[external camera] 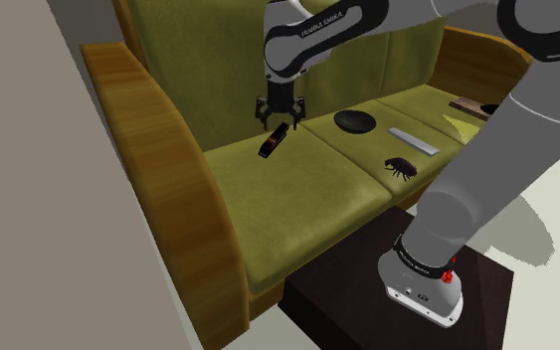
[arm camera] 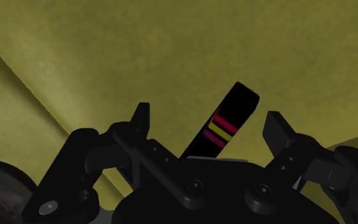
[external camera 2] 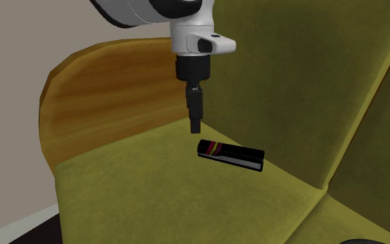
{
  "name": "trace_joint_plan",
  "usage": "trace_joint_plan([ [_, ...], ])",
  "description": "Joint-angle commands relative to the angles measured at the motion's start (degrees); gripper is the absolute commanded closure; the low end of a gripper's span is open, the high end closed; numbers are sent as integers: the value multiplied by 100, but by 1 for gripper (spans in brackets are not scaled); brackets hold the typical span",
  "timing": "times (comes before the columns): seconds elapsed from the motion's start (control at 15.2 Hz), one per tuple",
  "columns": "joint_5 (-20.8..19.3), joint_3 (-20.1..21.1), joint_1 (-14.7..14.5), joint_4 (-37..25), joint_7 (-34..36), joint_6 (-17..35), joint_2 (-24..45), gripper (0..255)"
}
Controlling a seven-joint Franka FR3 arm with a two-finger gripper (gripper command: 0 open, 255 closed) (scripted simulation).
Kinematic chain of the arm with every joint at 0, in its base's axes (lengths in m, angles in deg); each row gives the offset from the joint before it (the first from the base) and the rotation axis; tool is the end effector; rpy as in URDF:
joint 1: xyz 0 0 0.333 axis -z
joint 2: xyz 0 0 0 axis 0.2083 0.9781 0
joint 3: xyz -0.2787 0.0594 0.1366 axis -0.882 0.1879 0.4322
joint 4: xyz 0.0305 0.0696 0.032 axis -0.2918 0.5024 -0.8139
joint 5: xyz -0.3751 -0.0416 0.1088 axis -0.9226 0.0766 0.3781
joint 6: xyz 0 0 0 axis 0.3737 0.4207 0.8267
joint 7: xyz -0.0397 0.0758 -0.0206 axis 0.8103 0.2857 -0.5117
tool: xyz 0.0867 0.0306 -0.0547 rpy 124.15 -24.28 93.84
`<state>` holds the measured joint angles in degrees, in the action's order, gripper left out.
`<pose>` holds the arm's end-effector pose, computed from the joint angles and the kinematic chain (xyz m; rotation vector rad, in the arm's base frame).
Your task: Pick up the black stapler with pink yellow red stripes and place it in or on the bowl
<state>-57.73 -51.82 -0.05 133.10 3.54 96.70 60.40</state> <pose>0.5153 0.0051 0.4123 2.8352 -1.2034 -0.0116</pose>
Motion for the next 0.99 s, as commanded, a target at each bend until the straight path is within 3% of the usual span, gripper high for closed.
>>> trace_joint_plan([
  [0.0, -67, -36, 78, -226, 509, 212, 413, 0],
  [0.46, -203, -352, 228, -1081, 2021, 775, 1706, 0],
  [0.92, -272, -405, 219, -986, 2140, 1201, 2032, 0],
])
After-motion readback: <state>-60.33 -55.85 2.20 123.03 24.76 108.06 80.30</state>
